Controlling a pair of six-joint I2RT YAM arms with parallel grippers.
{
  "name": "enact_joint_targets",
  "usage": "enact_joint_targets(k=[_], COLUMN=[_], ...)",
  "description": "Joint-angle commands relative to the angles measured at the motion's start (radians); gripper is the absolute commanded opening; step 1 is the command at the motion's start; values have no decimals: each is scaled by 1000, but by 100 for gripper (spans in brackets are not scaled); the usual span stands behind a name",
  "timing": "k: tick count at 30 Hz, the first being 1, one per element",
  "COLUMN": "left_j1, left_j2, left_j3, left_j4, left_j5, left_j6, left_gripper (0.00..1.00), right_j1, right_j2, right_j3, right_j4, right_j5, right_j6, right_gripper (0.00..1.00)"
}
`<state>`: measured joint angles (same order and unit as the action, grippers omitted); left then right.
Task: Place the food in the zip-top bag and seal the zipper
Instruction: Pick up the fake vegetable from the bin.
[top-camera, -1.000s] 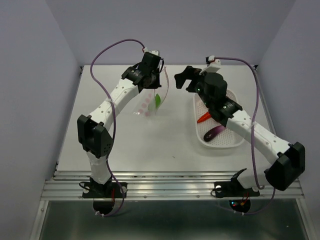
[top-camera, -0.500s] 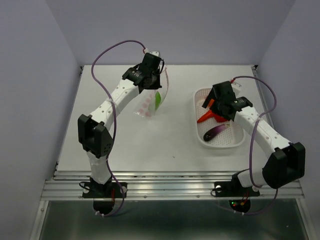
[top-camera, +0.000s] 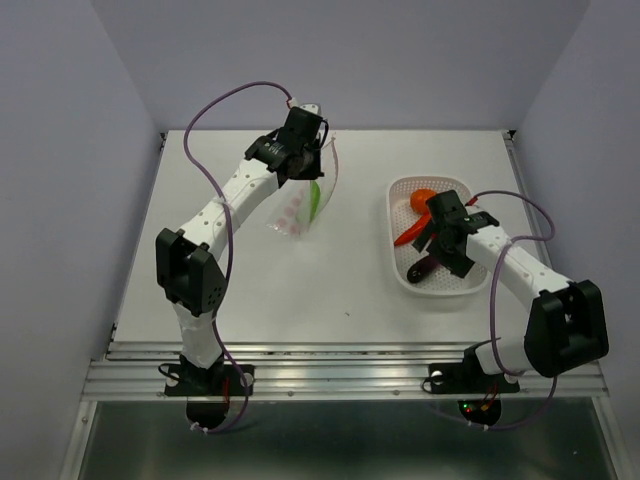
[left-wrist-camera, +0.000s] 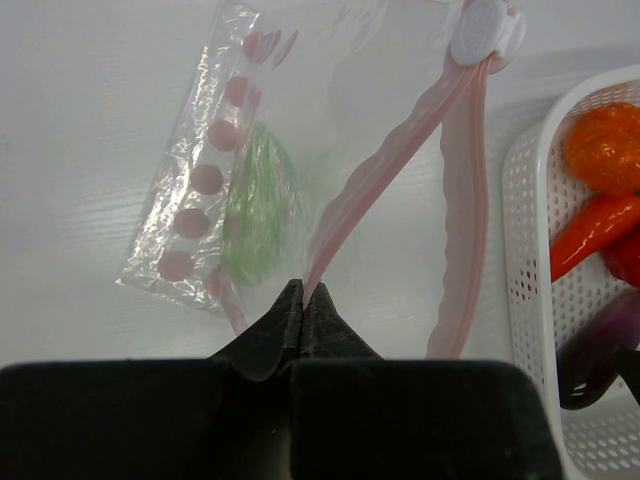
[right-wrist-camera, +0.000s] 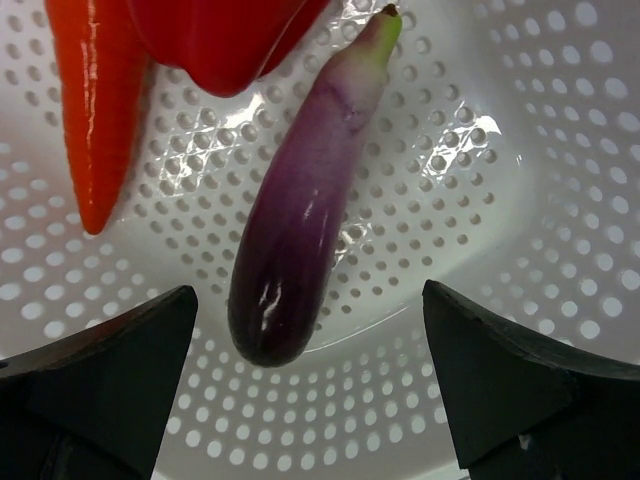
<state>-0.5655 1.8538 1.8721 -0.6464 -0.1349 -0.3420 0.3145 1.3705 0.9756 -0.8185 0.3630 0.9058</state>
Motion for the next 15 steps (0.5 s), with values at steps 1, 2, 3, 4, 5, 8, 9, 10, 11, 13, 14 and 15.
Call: enact_joint_targets(k=[1,2,3,4,5,8,9,10,11,13,14,15], left_j1=[6,6,6,6,6,4,6,6,6,4,6,6], left_j2=[-39,-39,-41,-42,-44,-48,-47,-48,-48,-48,-45,-44], left_j3=[-13,-13,-14,-16,-19,-19,-19,-19,-19,-19,-16,-14], left_j4=[27,27,25,27,28,28,30,30,30,30,28,27], left_j5=[1,1,3,3,1,0,1,1,1,1,1,4], left_j6=[6,5,6,5,5,5,5,5,5,3,5,5], left_gripper=[0,0,0,0,0,0,0,0,0,0,0,0], right_j1=[-31,-31,-31,-40,-40,-49,-49,-49,-58,-58,-58,-58], right_j2=[-1,5,12,28,39,84,90,96,96,95,90,78], right_j3=[-47,-57,-66,-81,-86,-94,-107,-124,-124,-144,-150,-161], right_j4=[102,128,154,197,218,234,246,275,286,321,335,349], right_j5=[2,-13,-15,-13,0,11,23,30,30,34,27,28], right_j6=[36,31,28,25,28,44,47,51,54,64,62,62], right_gripper=[100,100,100,100,99,96,95,91,87,81,75,71])
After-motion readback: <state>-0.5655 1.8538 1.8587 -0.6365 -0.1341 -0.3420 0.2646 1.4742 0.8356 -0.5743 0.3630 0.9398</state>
